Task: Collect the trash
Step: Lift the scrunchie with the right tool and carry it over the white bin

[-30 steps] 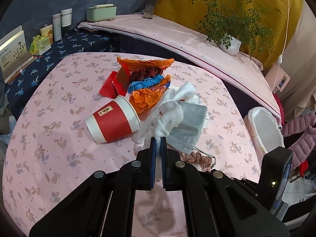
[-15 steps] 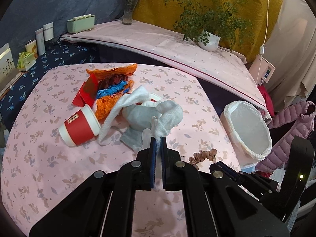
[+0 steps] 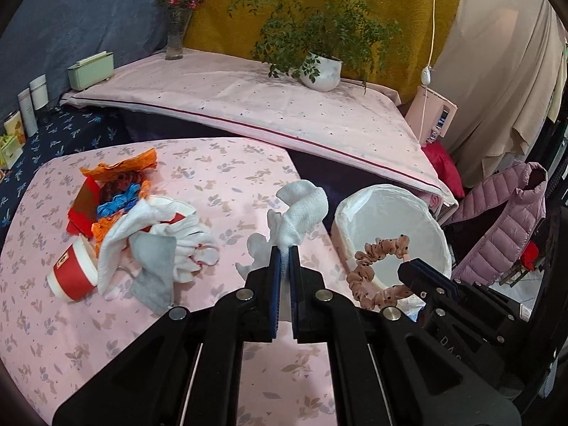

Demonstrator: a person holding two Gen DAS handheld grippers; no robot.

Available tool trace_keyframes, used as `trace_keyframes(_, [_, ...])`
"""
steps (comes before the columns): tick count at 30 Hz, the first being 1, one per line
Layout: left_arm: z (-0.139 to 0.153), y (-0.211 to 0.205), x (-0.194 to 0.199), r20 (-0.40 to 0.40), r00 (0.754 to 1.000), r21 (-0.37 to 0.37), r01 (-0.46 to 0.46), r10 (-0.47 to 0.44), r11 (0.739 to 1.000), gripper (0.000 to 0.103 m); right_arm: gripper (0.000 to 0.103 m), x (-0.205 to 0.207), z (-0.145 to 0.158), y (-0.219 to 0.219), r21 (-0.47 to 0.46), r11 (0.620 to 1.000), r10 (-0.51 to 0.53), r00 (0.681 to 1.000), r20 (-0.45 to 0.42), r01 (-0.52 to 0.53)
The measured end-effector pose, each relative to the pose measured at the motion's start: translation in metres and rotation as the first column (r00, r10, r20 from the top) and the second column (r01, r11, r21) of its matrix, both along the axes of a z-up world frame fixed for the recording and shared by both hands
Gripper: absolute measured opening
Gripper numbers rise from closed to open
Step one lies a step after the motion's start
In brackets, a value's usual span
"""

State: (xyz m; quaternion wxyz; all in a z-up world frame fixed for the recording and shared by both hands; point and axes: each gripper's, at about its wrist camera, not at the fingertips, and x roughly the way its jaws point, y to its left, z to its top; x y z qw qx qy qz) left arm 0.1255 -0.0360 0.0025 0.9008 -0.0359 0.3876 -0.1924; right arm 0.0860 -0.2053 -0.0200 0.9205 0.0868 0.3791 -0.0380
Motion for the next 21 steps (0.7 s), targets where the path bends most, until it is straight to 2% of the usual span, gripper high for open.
trace_keyframes(11, [0.001,-0.073,0.019,-0.004,0.993,-0.009,0.115,-0.115,0.993,0.004,0.007,0.005,-0.002,-0.080,-0.014,0.992,-0.128,0.992,0.012,0.128])
trace_keyframes(21, [-0.006,-0.133,0.038,-0.024,0.975,-0.047,0.218,-0.219,0.975,0.005,0.007,0.015,-0.020,-0.122,-0.022,0.981,-0.194,0.981,-0.020,0.193])
